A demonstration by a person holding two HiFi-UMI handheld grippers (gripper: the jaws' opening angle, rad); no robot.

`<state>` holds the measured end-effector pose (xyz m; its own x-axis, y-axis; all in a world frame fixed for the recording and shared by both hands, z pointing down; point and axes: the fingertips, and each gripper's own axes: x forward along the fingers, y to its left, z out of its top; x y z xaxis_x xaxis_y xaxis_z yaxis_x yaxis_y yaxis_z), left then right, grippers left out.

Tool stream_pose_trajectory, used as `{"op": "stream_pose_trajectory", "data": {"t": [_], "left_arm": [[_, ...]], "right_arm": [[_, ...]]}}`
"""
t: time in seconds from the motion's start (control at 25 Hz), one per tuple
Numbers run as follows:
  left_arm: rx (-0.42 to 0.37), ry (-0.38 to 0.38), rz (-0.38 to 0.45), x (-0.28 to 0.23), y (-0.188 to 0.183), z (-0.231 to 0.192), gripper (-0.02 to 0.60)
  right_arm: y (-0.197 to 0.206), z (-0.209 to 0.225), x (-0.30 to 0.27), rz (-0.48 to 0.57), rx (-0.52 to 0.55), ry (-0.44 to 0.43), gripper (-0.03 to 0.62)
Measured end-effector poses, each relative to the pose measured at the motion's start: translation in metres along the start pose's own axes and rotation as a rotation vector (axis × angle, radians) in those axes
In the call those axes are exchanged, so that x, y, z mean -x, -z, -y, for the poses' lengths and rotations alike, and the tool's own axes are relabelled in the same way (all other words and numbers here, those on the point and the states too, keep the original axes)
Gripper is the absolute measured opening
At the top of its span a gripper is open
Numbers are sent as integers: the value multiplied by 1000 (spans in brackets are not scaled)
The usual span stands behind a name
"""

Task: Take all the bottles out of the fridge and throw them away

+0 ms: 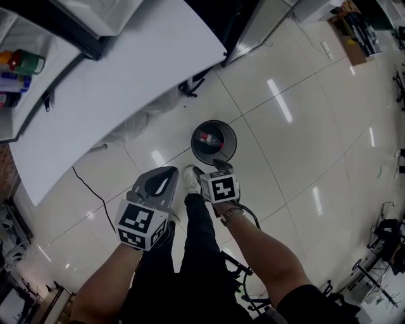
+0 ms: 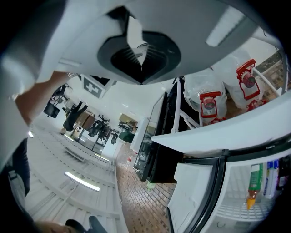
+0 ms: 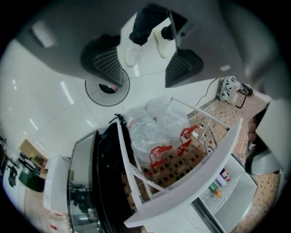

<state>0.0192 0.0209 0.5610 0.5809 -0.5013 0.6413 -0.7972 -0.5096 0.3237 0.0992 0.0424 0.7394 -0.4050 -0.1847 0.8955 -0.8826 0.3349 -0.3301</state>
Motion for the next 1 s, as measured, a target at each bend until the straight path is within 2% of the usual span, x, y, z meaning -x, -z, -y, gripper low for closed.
{"op": "stream_pose_trajectory", "data": {"t": [0.32, 0.72, 1.0], "left_arm": [[-4, -57, 58, 47, -33, 4, 3], [12, -234, 210, 122, -85, -15, 3], [42, -356, 317, 187, -110, -36, 3]], "right_arm": [[-61, -47, 75, 136, 132, -63, 299], [-149, -140, 168, 325, 384, -185, 299], [-180, -209, 210, 403, 529, -265, 299]]}}
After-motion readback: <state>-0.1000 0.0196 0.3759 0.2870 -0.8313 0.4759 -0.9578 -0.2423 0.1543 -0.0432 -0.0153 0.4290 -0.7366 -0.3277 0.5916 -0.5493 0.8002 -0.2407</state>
